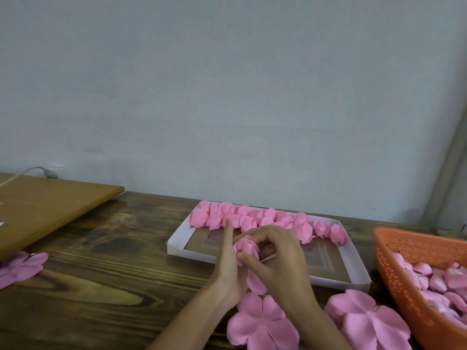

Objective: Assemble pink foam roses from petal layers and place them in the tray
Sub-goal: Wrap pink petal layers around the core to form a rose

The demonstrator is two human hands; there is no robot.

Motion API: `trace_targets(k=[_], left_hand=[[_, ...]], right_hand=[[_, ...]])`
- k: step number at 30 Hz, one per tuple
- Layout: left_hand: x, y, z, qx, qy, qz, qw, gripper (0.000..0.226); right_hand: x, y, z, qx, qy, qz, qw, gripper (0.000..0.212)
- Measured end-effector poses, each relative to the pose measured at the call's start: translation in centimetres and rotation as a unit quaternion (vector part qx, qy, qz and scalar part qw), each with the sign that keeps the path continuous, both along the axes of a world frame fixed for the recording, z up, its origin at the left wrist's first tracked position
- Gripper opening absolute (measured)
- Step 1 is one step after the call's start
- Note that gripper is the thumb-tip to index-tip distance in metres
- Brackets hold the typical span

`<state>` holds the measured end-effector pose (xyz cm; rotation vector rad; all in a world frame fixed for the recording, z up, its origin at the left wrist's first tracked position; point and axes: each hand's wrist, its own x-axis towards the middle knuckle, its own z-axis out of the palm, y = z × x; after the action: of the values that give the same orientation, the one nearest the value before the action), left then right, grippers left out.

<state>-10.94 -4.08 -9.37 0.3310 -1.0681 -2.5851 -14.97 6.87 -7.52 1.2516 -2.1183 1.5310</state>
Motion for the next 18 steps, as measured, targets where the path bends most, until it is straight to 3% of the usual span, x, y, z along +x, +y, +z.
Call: trace_targets(k=[5, 12, 18], left_hand=[[0.10, 0.59, 0.21, -0.063, -0.032, 0.015, 0.997, 0.084], [-0.20, 0.58, 0.22, -0.045, -0.036, 0.021, 0.998, 0.069], [-0.15, 0.51, 0.07, -0.059, -0.065, 0.025, 0.996, 0.071]], right_hand=[[-0.30, 0.31, -0.08, 0.002, 0.110, -0.120, 0.987, 0.027], [-0.39, 0.36, 0.19, 0.015, 0.102, -0.119, 0.987, 0.025], [-0.26, 0.39, 0.11, 0.011, 0.085, -0.108, 0.990, 0.044]])
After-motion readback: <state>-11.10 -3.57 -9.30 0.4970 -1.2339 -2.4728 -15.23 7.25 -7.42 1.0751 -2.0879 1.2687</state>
